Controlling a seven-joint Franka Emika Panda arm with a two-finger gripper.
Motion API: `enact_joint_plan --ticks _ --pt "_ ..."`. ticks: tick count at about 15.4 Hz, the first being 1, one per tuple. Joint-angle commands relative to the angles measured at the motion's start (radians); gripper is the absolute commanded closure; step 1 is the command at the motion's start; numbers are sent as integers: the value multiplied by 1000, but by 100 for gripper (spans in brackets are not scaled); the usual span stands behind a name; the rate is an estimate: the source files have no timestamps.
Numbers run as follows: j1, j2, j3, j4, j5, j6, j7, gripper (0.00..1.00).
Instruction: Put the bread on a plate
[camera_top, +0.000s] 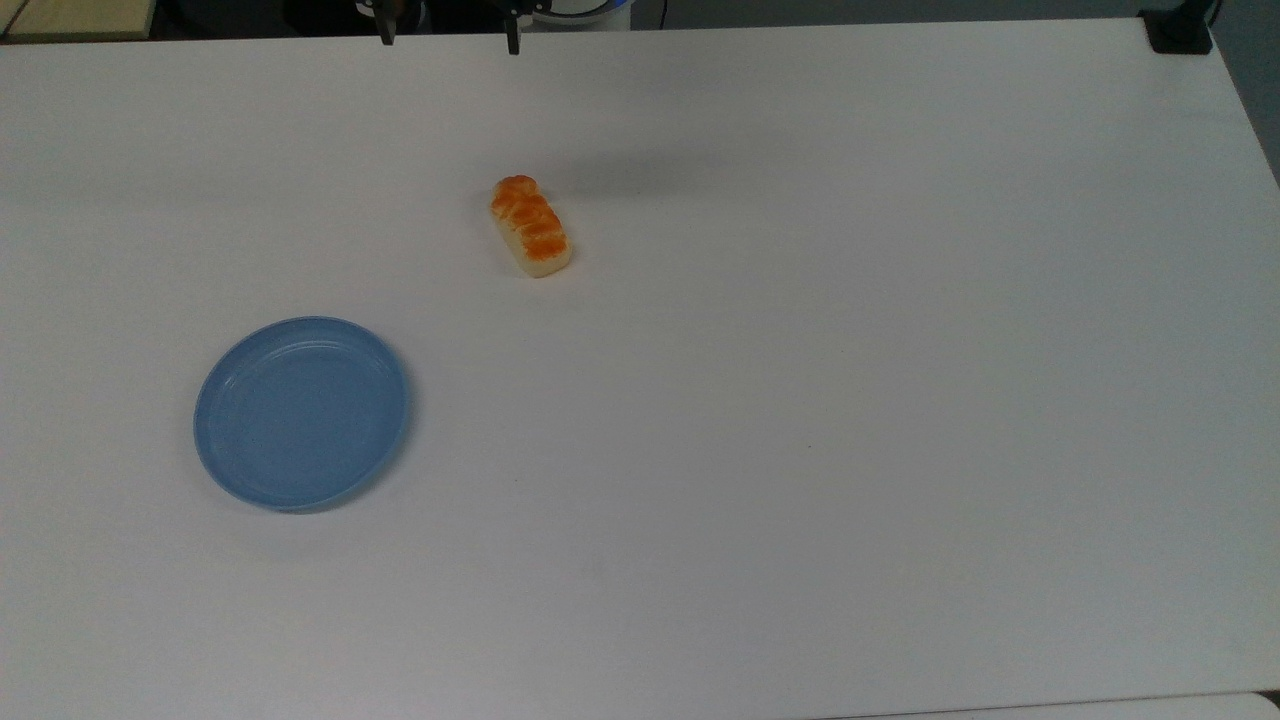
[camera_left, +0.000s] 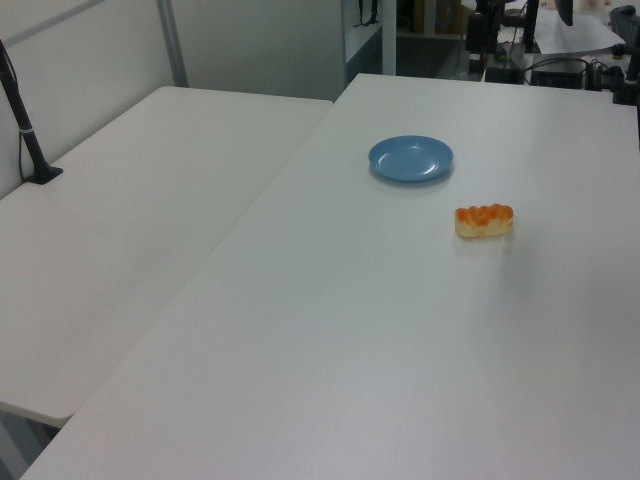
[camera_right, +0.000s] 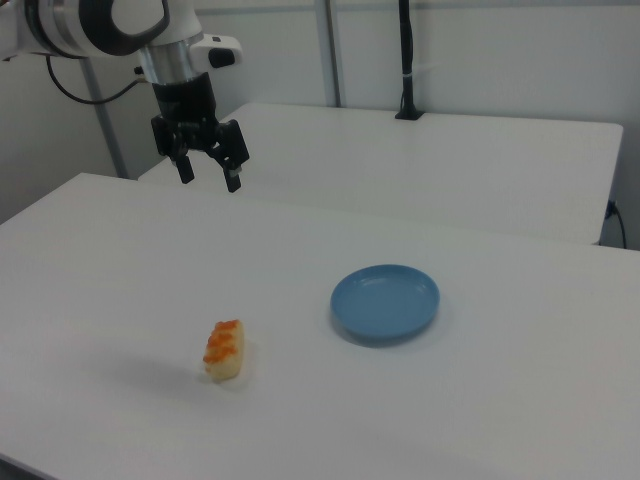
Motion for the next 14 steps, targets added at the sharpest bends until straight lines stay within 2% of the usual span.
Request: enact_joint_plan --ticks 1,14 --pt "1 -15 4 -4 -8 -14 17 0" --pt "7 -21 0 -4 -5 -15 25 0"
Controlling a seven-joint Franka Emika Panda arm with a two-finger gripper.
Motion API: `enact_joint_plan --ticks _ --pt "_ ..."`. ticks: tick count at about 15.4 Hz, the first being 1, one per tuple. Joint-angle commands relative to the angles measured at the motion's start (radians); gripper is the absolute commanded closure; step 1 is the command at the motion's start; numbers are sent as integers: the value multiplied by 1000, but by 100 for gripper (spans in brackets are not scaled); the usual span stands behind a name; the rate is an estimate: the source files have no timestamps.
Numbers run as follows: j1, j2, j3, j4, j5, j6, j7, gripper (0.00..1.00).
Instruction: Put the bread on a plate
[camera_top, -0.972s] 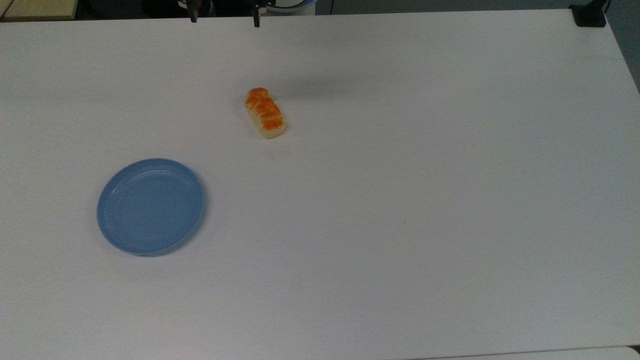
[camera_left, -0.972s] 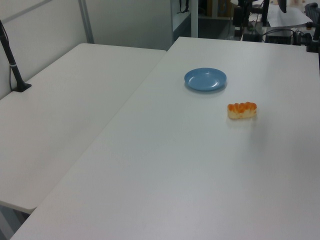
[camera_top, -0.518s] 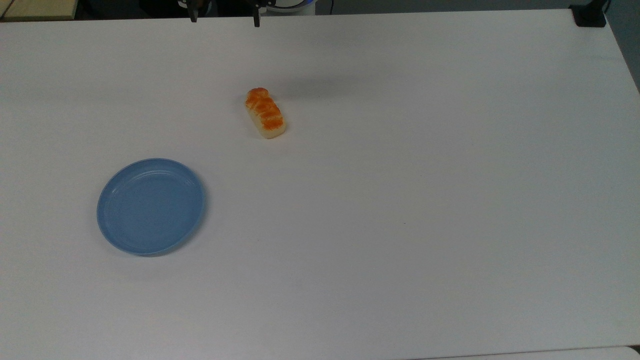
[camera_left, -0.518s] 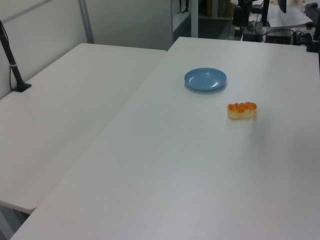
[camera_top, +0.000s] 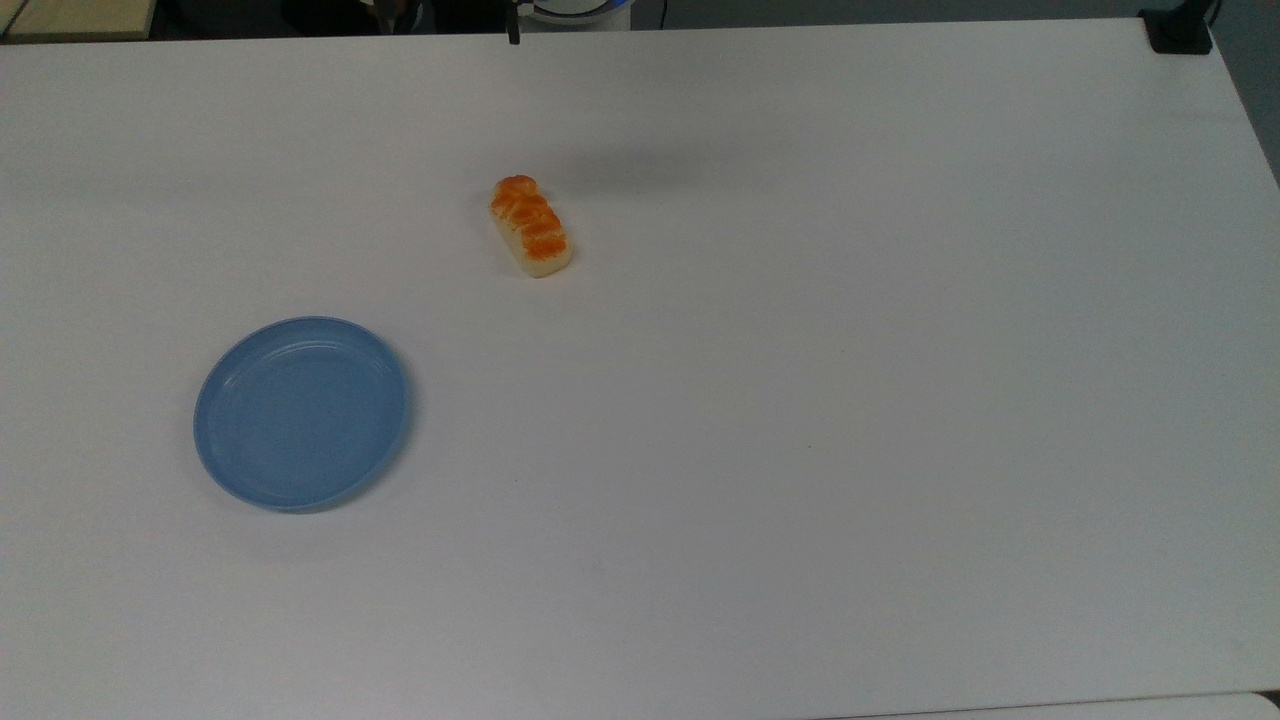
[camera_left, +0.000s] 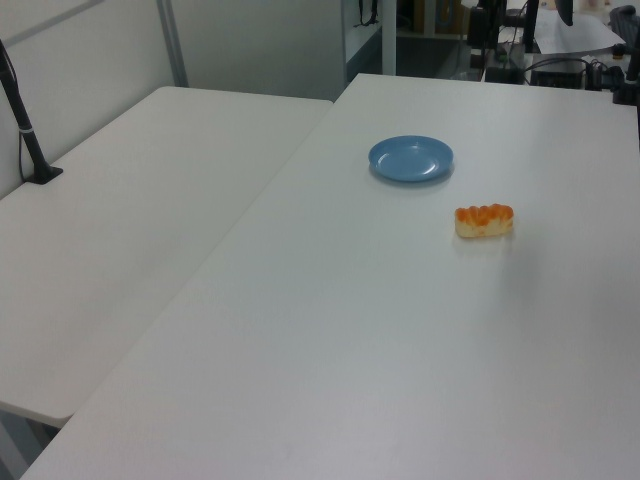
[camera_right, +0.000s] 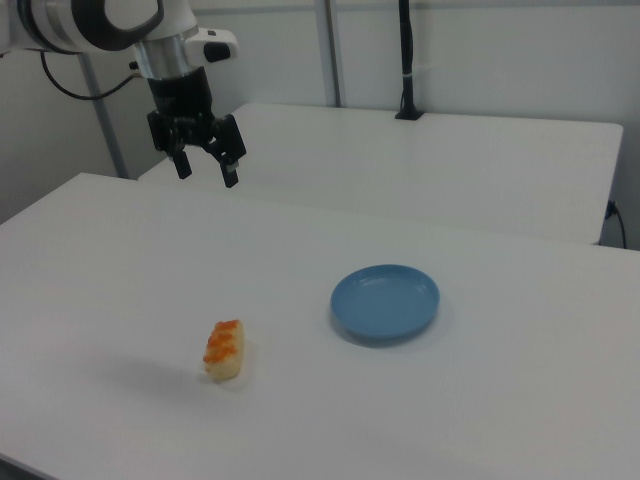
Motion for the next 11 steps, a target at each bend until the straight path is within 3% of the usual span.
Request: enact_joint_plan --ticks 1,7,11 --pt "5 -8 -1 -4 -5 -24 20 0" --pt "14 -27 5 -68 3 -43 -6 2" --pt "20 -86 15 -231 3 -11 -138 2"
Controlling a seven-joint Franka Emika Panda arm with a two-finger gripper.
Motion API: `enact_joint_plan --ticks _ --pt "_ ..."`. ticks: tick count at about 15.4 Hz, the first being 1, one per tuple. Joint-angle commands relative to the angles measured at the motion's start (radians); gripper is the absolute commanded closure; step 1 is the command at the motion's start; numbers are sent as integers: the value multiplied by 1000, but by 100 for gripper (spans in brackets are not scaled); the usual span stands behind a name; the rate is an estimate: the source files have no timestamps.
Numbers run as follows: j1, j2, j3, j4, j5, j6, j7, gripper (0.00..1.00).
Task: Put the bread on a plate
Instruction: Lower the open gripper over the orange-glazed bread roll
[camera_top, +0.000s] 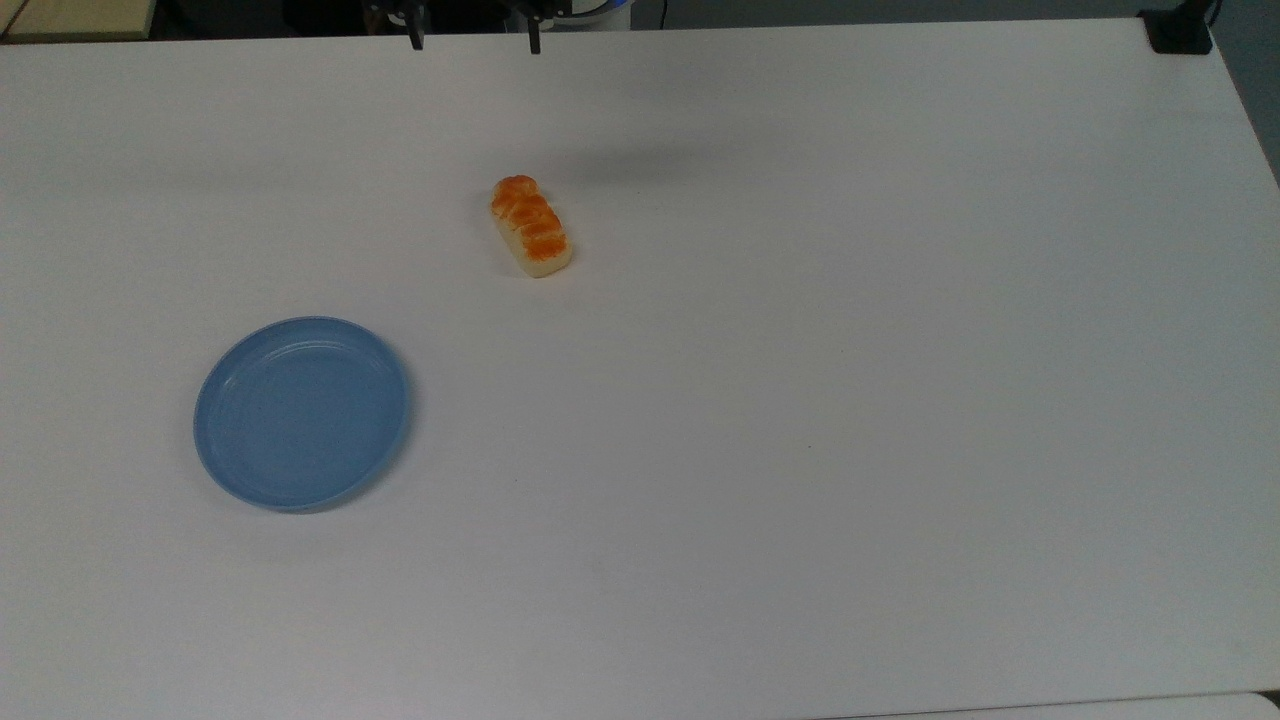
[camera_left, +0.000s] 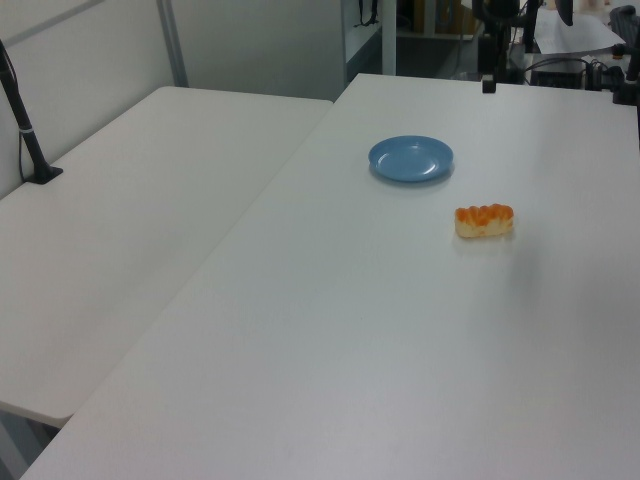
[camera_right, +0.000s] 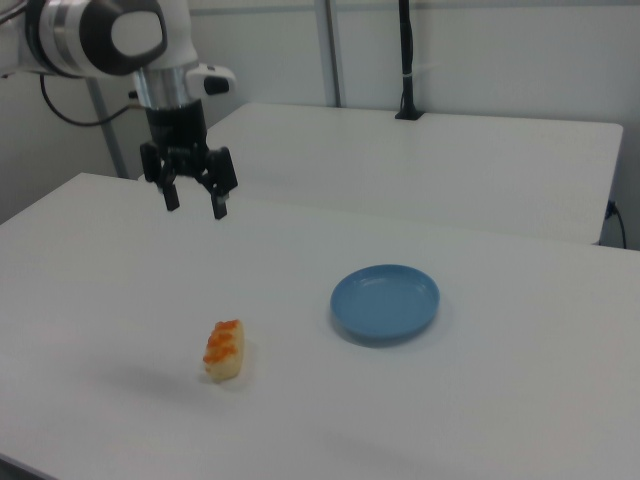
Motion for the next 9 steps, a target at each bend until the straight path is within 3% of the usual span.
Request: enact_joint_plan --ticks 1,4,8,9 --pt "15 -109 3 -199 1 72 -107 2" --pt "24 -171 9 -389 -13 252 -159 2" --pt "57 -153 11 -586 -123 494 -167 2" --pt "58 -136 11 -595 -143 518 -167 2"
